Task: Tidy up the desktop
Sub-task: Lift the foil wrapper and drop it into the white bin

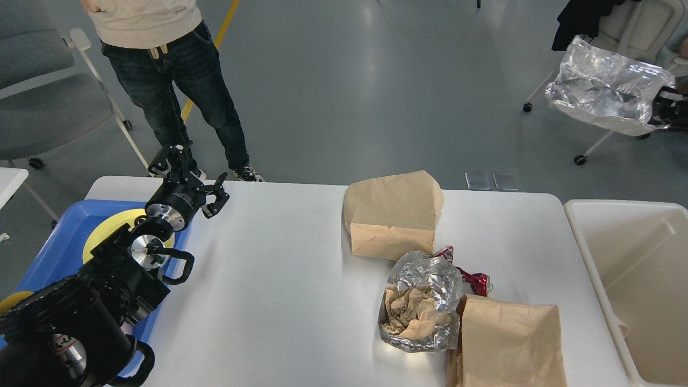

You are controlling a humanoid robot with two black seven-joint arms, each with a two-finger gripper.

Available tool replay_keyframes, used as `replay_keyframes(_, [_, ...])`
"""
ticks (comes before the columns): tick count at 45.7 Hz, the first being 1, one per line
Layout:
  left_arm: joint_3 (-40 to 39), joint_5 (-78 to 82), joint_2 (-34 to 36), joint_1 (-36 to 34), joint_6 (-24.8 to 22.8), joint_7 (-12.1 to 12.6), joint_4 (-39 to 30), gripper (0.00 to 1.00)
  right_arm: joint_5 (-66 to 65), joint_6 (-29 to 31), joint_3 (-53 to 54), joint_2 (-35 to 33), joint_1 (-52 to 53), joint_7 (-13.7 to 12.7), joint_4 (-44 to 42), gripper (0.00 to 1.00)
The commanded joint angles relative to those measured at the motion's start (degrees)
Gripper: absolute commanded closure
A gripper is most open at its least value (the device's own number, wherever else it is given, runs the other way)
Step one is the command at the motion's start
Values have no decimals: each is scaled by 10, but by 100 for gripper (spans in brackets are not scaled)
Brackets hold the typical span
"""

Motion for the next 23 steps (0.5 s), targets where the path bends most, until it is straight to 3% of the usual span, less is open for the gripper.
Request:
replay_keyframes(1, [0, 0, 0, 0, 0, 0, 0, 4, 10, -101, 35, -35, -104, 0, -2, 100])
replay_keyframes(9, [0, 0, 0, 0, 0, 1, 0, 4, 22, -217, 102, -45, -253, 0, -3, 100])
replay_keyframes(23, [0, 0, 0, 0, 0, 0, 0, 4, 21, -319, 188, -5, -435, 3, -5, 100])
